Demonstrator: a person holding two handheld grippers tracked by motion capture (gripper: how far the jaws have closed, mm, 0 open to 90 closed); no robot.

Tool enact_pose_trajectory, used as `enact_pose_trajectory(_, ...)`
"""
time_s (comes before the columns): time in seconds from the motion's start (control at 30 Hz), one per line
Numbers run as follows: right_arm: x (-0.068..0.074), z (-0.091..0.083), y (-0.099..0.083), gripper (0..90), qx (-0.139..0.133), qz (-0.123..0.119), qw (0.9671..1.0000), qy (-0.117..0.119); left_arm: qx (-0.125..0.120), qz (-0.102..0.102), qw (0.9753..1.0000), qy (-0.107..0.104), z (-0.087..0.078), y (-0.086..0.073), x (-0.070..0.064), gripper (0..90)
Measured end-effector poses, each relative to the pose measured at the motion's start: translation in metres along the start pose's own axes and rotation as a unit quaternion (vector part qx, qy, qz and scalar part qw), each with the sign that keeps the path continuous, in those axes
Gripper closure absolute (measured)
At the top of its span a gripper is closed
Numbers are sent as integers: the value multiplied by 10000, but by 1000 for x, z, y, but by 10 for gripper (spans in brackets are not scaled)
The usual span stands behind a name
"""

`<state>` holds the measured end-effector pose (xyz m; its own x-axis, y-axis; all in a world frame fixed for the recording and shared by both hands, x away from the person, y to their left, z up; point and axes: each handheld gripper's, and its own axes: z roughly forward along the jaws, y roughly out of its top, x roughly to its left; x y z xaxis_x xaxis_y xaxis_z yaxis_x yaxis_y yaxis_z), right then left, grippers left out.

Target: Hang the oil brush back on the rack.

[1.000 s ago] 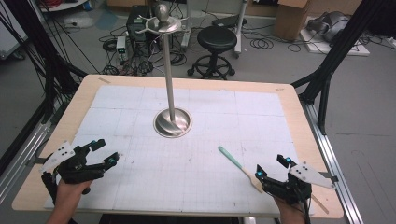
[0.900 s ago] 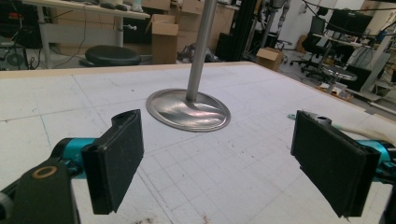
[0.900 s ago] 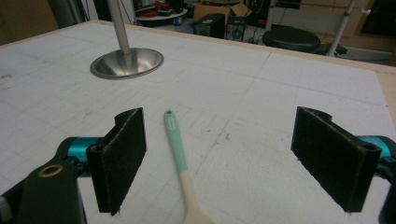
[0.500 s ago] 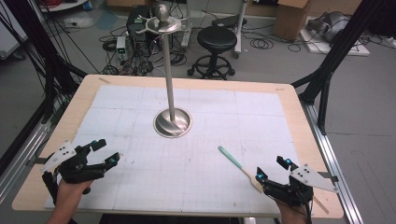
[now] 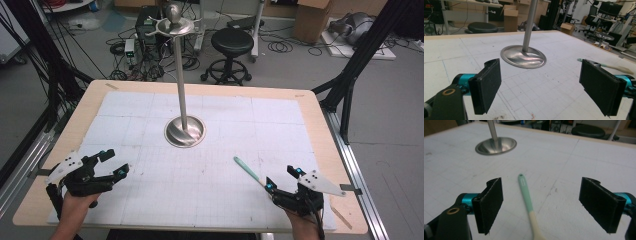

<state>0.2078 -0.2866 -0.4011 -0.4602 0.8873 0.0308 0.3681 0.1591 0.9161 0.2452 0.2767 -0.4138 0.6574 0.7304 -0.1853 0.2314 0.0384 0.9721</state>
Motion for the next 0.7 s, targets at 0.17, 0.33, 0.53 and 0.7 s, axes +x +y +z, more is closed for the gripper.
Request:
enact_pose_trajectory(0.17,-4,15,-7,274,500,-94,9987,22,50,40,10000,-1,2,0,-1,183)
enact_pose_trajectory(0.33,-10,26,-12,425,889,-156,9957,214,99,64,9999,-13,3,-1,-2,184)
enact_pose_trajectory(0.53,-11,45,-18,555,1411,-336,9884,448,91,50,9999,-29,3,-1,-3,186)
enact_pose_trajectory(0.7,-10,57,-20,625,1685,-472,9829,566,114,77,9999,-28,3,-1,-3,188)
